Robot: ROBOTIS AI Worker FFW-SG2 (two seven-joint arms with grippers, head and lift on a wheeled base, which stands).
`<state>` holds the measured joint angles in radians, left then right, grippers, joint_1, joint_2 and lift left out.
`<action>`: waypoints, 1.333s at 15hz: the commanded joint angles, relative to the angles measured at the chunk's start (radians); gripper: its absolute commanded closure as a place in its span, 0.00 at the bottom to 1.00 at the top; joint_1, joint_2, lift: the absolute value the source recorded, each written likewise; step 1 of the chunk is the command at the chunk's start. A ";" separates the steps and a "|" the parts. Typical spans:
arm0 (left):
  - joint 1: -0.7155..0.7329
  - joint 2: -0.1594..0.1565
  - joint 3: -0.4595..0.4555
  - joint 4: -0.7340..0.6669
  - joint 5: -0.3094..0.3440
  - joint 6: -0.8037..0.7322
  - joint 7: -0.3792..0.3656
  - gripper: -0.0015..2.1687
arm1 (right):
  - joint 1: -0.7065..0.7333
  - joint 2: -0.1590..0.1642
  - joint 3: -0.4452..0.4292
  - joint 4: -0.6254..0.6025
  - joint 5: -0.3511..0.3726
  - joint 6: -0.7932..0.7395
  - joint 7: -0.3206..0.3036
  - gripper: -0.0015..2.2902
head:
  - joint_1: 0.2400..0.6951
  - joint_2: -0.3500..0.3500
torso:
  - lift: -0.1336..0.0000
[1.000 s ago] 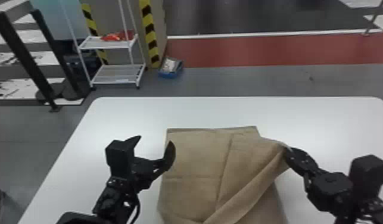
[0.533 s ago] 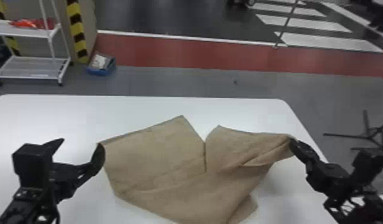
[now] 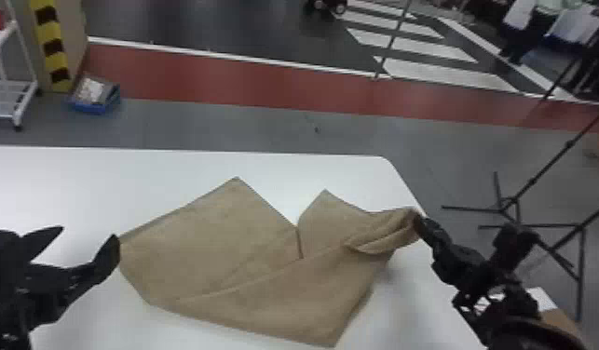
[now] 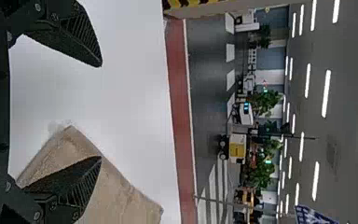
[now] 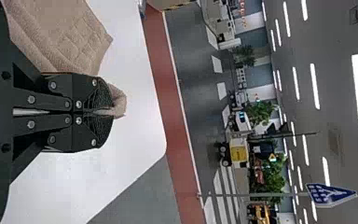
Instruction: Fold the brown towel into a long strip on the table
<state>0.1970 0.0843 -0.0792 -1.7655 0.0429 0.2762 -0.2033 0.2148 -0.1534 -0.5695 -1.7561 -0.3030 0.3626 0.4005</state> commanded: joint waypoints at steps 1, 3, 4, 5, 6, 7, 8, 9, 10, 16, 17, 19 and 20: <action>-0.045 -0.001 -0.002 0.067 0.031 0.008 -0.045 0.12 | 0.012 0.005 0.042 -0.002 0.008 -0.010 0.001 0.70 | 1.00 0.00 | 0.17; -0.056 -0.003 -0.005 0.095 0.028 0.008 -0.068 0.16 | 0.012 0.005 0.063 -0.002 0.018 -0.010 0.001 0.70 | 1.00 0.01 | 0.17; -0.057 -0.001 -0.005 0.104 0.026 0.008 -0.080 0.16 | 0.012 0.005 0.066 -0.003 0.018 -0.010 0.001 0.70 | 1.00 0.01 | 0.17; -0.064 -0.001 -0.005 0.118 0.022 0.008 -0.087 0.16 | 0.012 0.005 0.066 -0.003 0.018 -0.010 0.001 0.70 | 1.00 0.02 | 0.17; -0.071 -0.003 -0.005 0.135 0.019 0.008 -0.087 0.16 | 0.012 0.005 0.066 -0.003 0.018 -0.010 0.003 0.70 | 1.00 0.02 | 0.17; -0.077 -0.003 -0.007 0.152 0.020 0.005 -0.091 0.16 | 0.012 0.003 0.066 -0.005 0.018 -0.010 0.004 0.70 | 1.00 0.02 | 0.17; -0.082 -0.005 -0.011 0.167 0.023 0.005 -0.091 0.16 | 0.012 0.003 0.066 -0.005 0.018 -0.010 0.006 0.70 | 1.00 0.02 | 0.17; -0.091 -0.005 -0.013 0.189 0.022 -0.007 -0.091 0.18 | 0.012 0.003 0.068 -0.006 0.018 -0.010 0.009 0.70 | 1.00 0.03 | 0.17; -0.105 -0.005 -0.022 0.215 0.022 -0.022 -0.087 0.19 | 0.012 0.005 0.068 -0.006 0.018 -0.010 0.014 0.70 | 1.00 0.02 | 0.17; -0.103 -0.003 -0.014 0.204 0.019 -0.028 -0.070 0.91 | 0.009 0.002 0.062 -0.002 0.018 -0.010 0.015 0.70 | 1.00 0.02 | 0.17; -0.091 0.003 -0.007 0.187 0.019 -0.016 -0.082 0.96 | 0.008 0.000 0.060 0.001 0.018 -0.010 0.015 0.70 | 1.00 0.03 | 0.17; -0.057 0.005 0.016 0.123 0.022 0.027 -0.093 0.96 | 0.003 -0.002 0.060 0.007 0.019 -0.010 0.015 0.70 | 1.00 0.03 | 0.17; -0.050 0.005 0.026 0.110 0.020 0.048 -0.102 0.96 | 0.002 -0.002 0.062 0.007 0.019 -0.010 0.015 0.70 | 1.00 0.03 | 0.17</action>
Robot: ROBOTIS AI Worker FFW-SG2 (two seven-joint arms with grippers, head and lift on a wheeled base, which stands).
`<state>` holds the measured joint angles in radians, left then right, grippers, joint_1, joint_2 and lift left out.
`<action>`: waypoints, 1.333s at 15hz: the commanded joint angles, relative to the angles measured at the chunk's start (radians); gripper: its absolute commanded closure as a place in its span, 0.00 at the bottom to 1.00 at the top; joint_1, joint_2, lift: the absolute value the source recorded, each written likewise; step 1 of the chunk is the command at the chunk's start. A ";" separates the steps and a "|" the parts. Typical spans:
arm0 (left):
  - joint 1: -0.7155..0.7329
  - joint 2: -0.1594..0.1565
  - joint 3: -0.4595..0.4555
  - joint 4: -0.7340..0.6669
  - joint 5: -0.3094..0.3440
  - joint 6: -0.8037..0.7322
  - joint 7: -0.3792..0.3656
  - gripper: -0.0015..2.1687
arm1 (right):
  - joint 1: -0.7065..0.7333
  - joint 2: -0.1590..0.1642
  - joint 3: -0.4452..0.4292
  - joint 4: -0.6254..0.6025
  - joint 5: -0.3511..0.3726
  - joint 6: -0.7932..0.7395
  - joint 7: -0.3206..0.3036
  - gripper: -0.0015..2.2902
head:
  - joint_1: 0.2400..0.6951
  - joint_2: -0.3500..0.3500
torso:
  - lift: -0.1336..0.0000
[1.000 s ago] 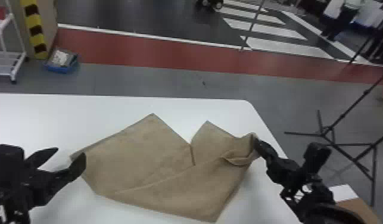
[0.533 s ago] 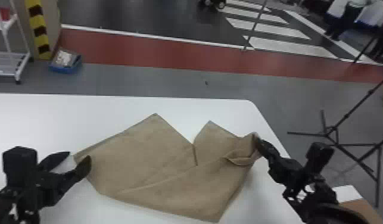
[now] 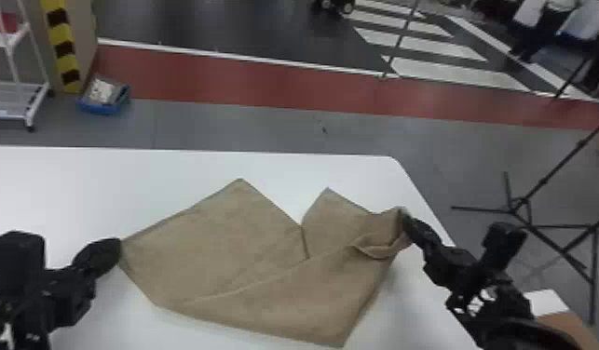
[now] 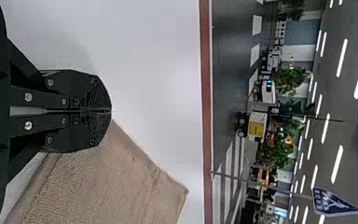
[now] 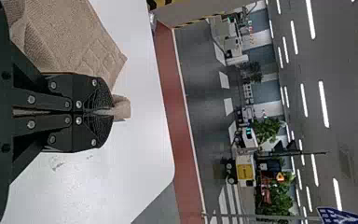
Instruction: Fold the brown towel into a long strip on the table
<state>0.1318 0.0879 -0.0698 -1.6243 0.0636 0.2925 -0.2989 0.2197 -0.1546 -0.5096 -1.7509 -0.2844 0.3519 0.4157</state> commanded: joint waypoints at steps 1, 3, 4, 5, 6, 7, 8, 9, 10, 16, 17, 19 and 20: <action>0.026 0.003 0.022 -0.045 -0.005 0.038 -0.011 0.94 | -0.010 0.000 0.006 0.004 0.001 0.000 0.000 0.70 | 1.00 0.03 | 0.17; 0.025 0.001 0.022 -0.049 -0.013 0.096 -0.032 0.94 | -0.014 0.001 0.013 0.005 0.005 0.000 0.000 0.70 | 1.00 0.04 | 0.17; 0.025 0.001 0.022 -0.052 -0.013 0.096 -0.026 0.95 | -0.016 0.001 0.017 0.004 0.005 0.000 0.000 0.70 | 1.00 0.04 | 0.17; 0.026 0.001 0.024 -0.066 -0.013 0.093 -0.017 0.95 | -0.016 0.001 0.020 0.004 0.005 0.000 0.000 0.70 | 1.00 0.05 | 0.17; 0.031 0.001 0.030 -0.078 -0.013 0.093 -0.005 0.96 | -0.016 0.001 0.019 0.004 0.007 0.000 0.000 0.70 | 1.00 0.05 | 0.17; 0.035 0.001 0.041 -0.089 -0.013 0.087 0.021 0.96 | -0.016 0.001 0.013 0.004 0.007 0.000 0.000 0.70 | 1.00 0.06 | 0.17; 0.039 0.001 0.065 -0.100 -0.011 0.078 0.041 0.97 | -0.016 0.000 0.006 0.008 0.007 0.000 0.000 0.70 | 1.00 0.07 | 0.17; 0.048 0.003 0.085 -0.104 -0.008 0.063 0.064 0.97 | -0.017 -0.003 -0.001 0.013 0.007 0.000 0.000 0.70 | 1.00 0.08 | 0.17; 0.057 0.003 0.117 -0.124 -0.005 0.053 0.083 0.97 | -0.023 -0.008 -0.015 0.019 0.007 0.000 0.000 0.70 | 1.00 0.09 | 0.17; 0.224 -0.005 0.280 -0.419 0.051 0.053 0.230 0.97 | -0.005 -0.026 -0.044 -0.030 0.013 0.025 0.000 0.70 | 1.00 0.20 | 0.17; 0.256 -0.005 0.291 -0.471 0.050 0.057 0.261 0.97 | 0.001 -0.026 -0.043 -0.045 0.013 0.037 0.000 0.70 | 1.00 0.22 | 0.17; 0.321 -0.008 0.298 -0.555 0.053 0.069 0.264 0.97 | 0.013 -0.023 -0.024 -0.079 0.019 0.068 0.012 0.70 | 1.00 0.27 | 0.17; 0.336 -0.010 0.288 -0.575 0.053 0.069 0.264 0.97 | 0.018 -0.020 -0.004 -0.101 0.027 0.077 0.012 0.70 | 1.00 0.28 | 0.17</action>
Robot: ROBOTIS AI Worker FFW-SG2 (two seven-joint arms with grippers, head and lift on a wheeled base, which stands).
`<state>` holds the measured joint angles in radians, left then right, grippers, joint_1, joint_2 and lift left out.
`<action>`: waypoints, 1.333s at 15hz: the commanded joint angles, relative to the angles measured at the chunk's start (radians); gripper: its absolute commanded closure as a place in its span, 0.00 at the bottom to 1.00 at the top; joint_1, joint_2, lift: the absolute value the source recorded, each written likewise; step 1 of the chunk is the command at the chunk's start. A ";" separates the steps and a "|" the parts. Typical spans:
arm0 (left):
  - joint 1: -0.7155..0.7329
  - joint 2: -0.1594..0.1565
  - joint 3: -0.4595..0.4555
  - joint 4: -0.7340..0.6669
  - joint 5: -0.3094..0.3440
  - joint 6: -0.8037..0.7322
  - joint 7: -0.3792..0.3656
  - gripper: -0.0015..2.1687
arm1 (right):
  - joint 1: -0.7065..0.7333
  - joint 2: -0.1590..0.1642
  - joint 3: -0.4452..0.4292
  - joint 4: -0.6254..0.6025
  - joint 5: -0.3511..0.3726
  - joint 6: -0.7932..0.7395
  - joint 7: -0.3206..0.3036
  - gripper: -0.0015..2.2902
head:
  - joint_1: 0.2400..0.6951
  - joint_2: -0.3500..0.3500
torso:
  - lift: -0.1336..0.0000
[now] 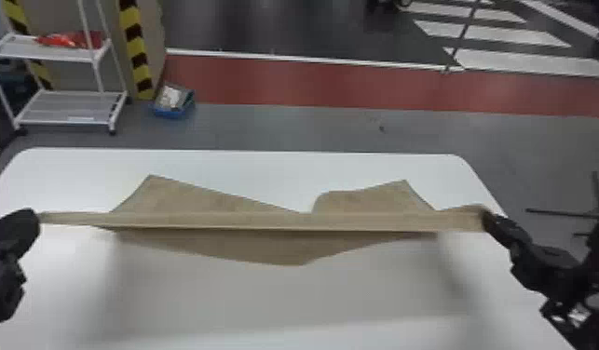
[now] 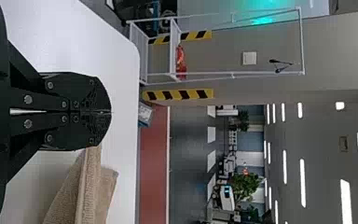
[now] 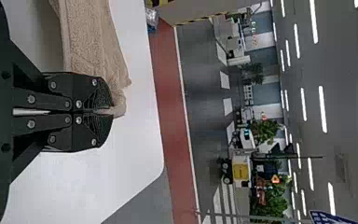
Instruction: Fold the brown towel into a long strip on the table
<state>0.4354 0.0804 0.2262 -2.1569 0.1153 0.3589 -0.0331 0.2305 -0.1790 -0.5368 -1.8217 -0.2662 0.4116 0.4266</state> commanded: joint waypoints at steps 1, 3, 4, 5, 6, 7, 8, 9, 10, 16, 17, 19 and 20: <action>0.036 -0.004 -0.018 -0.054 0.001 0.005 0.001 0.97 | 0.007 0.009 0.040 -0.050 0.012 0.042 0.001 0.70 | 1.00 0.29 | 0.17; 0.031 -0.004 -0.027 -0.077 0.000 0.012 0.018 0.97 | -0.010 0.009 0.084 -0.099 0.039 0.082 0.000 0.70 | 1.00 0.31 | 0.17; 0.022 -0.002 -0.022 -0.077 0.000 0.012 0.018 0.97 | -0.040 0.006 0.098 -0.114 0.058 0.122 0.000 0.70 | 1.00 0.33 | 0.17; -0.018 -0.001 -0.015 -0.075 0.000 0.021 0.016 0.96 | -0.088 0.001 0.112 -0.116 0.079 0.165 0.001 0.70 | 1.00 0.34 | 0.17; -0.069 0.001 -0.001 -0.063 0.001 0.042 0.015 0.96 | -0.143 -0.014 0.132 -0.111 0.087 0.192 0.001 0.70 | 1.00 0.36 | 0.17; -0.113 0.006 0.012 -0.047 0.001 0.042 0.010 0.96 | -0.184 -0.027 0.159 -0.096 0.104 0.214 0.004 0.70 | 1.00 0.37 | 0.17; -0.175 0.009 0.036 -0.017 0.000 0.042 0.009 0.96 | -0.232 -0.039 0.198 -0.070 0.125 0.223 0.011 0.70 | 1.00 0.39 | 0.17; -0.253 0.010 0.062 0.019 -0.003 0.058 0.005 0.96 | -0.295 -0.042 0.241 -0.027 0.157 0.223 0.032 0.70 | 1.00 0.43 | 0.17; -0.326 0.016 0.082 0.066 -0.006 0.088 0.002 0.96 | -0.361 -0.040 0.271 0.028 0.179 0.223 0.041 0.70 | 0.98 0.47 | 0.17; -0.638 0.105 0.125 0.267 0.040 0.214 -0.014 0.96 | -0.588 -0.040 0.316 0.268 0.176 0.079 0.149 0.70 | 0.58 0.65 | 0.17; -0.616 0.105 0.140 0.244 0.052 0.214 -0.013 0.96 | -0.557 -0.051 0.299 0.248 0.176 0.069 0.170 0.70 | 0.55 0.66 | 0.17; -0.498 0.099 0.167 0.114 0.092 0.214 -0.010 0.96 | -0.439 -0.091 0.258 0.173 0.171 0.026 0.198 0.70 | 0.53 0.67 | 0.17; -0.419 0.087 0.174 0.042 0.101 0.211 -0.001 0.96 | -0.372 -0.096 0.233 0.140 0.176 -0.004 0.207 0.70 | 0.56 0.66 | 0.17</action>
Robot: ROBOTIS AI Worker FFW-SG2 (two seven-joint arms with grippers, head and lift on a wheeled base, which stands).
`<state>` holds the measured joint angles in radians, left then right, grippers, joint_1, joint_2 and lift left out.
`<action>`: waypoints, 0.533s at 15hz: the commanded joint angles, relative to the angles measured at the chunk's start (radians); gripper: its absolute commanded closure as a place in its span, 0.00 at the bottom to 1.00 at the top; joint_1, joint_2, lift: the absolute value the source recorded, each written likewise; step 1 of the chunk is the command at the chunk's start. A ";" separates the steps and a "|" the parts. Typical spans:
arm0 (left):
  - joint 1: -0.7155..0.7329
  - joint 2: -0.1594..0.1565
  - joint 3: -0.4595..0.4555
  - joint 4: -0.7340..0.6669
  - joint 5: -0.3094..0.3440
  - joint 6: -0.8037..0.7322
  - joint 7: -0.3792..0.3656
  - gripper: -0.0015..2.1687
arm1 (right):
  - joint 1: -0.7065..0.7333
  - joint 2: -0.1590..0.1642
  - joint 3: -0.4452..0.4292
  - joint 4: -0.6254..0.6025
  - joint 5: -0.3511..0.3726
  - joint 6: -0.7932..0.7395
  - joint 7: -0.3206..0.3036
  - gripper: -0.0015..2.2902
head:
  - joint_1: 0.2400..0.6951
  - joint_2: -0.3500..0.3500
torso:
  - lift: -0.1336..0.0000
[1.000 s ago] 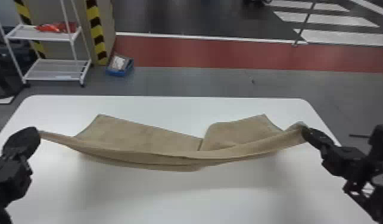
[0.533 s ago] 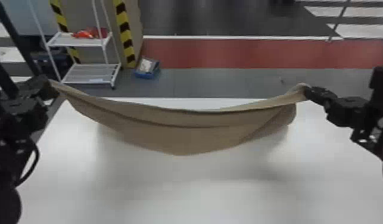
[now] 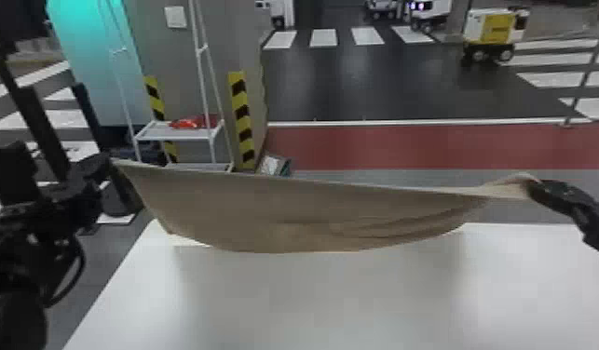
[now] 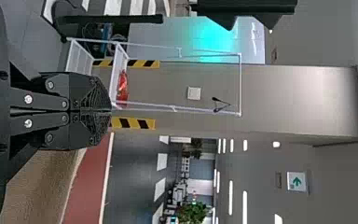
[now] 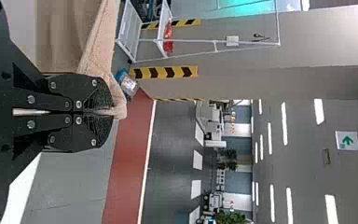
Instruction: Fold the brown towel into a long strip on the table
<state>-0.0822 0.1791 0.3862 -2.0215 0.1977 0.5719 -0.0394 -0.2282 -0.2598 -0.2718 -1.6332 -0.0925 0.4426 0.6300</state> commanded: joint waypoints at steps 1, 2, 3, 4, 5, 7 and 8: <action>0.177 -0.040 0.014 -0.154 0.019 -0.023 0.012 0.96 | 0.155 -0.013 -0.067 -0.074 0.002 -0.072 0.013 0.70 | 0.60 0.64 | 0.17; 0.248 -0.076 0.014 -0.201 0.017 -0.060 0.021 0.96 | 0.208 -0.012 -0.096 -0.099 -0.003 -0.081 0.016 0.70 | 0.64 0.63 | 0.17; 0.332 -0.109 0.010 -0.256 0.011 -0.060 0.026 0.96 | 0.270 -0.004 -0.133 -0.125 -0.012 -0.100 0.033 0.70 | 0.69 0.62 | 0.17; 0.415 -0.136 0.003 -0.298 0.011 -0.063 0.029 0.96 | 0.325 0.011 -0.162 -0.143 -0.007 -0.103 0.057 0.70 | 0.75 0.60 | 0.17; 0.481 -0.159 -0.007 -0.322 0.006 -0.082 0.030 0.96 | 0.365 0.024 -0.187 -0.148 -0.006 -0.109 0.079 0.70 | 0.82 0.57 | 0.17; 0.578 -0.182 -0.033 -0.358 0.005 -0.082 0.044 0.96 | 0.443 0.059 -0.254 -0.162 -0.012 -0.118 0.126 0.70 | 1.00 0.52 | 0.17; 0.579 -0.182 -0.055 -0.364 0.000 -0.033 0.061 0.96 | 0.481 0.076 -0.299 -0.185 -0.019 -0.109 0.151 0.70 | 1.00 0.50 | 0.17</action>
<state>0.4682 0.0059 0.3587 -2.3693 0.2018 0.4920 0.0105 0.1954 -0.2102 -0.5114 -1.7926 -0.1031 0.3273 0.7640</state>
